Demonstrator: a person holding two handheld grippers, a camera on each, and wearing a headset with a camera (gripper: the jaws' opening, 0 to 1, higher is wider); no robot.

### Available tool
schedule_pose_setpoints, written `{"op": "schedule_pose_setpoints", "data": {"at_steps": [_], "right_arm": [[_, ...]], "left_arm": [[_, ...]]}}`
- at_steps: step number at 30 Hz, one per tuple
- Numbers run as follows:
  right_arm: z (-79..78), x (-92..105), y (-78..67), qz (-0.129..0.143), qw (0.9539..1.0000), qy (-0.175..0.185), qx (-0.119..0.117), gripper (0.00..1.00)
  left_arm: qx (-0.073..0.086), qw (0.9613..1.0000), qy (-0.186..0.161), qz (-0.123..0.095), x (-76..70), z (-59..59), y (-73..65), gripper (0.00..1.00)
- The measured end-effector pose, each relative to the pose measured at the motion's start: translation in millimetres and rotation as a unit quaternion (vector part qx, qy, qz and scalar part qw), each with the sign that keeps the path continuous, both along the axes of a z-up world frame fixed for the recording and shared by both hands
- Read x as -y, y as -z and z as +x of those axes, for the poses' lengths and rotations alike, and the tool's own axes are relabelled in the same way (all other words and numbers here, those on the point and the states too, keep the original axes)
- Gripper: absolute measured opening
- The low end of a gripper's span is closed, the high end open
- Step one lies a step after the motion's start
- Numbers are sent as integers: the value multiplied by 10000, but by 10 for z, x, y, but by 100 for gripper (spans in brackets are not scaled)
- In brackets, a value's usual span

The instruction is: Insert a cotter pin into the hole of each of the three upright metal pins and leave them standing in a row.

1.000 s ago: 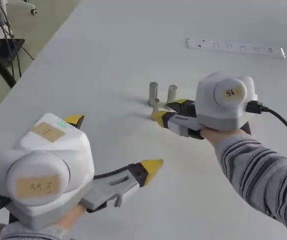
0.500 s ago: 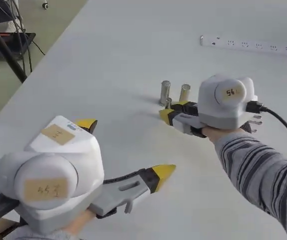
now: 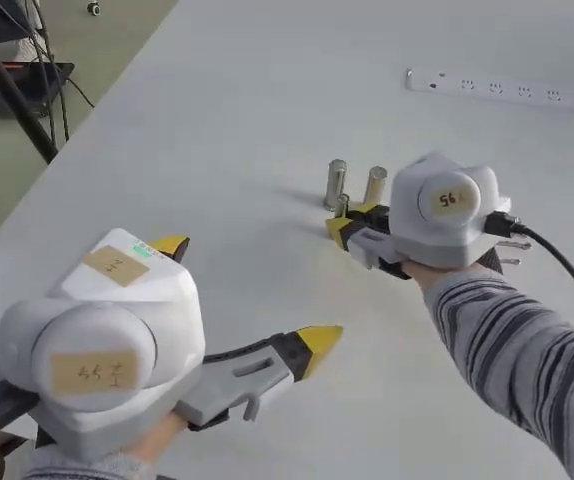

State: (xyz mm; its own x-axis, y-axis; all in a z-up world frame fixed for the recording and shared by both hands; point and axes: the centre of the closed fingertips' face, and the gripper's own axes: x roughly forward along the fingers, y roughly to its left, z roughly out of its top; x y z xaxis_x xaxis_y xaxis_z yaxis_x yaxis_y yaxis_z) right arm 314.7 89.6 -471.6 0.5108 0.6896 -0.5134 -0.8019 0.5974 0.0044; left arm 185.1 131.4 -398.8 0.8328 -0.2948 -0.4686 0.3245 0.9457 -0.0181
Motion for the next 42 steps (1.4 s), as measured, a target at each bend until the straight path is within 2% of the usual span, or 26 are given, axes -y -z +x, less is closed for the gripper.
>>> {"op": "schedule_pose_setpoints", "data": {"at_steps": [4, 8, 12, 23, 35, 39, 42], "right_arm": [[-3, 22, 0, -186, 9997, -41, 160, 4], [-6, 94, 8, -287, 9995, 87, 110, 4], [-28, 187, -35, -139, 9996, 241, 112, 4], [-209, 473, -108, -128, 9992, 352, 150, 4], [-390, 721, -41, -189, 9988, 448, 65, 4], [-433, 766, -8, -202, 9987, 461, 22, 4], [-462, 780, 28, -218, 9988, 443, -23, 4]], "left_arm": [[22, 10000, -4, -24, 4, 2, -11, 91], [42, 10000, 13, -78, 19, 3, -33, 91], [64, 10000, 54, -41, 37, 11, -53, 91], [110, 9997, 196, -80, 171, -10, -95, 91], [114, 9993, 354, -66, 292, -52, -100, 91], [114, 9993, 335, -132, 307, -56, -114, 91], [155, 9992, 376, 19, 315, -63, -126, 91]]}}
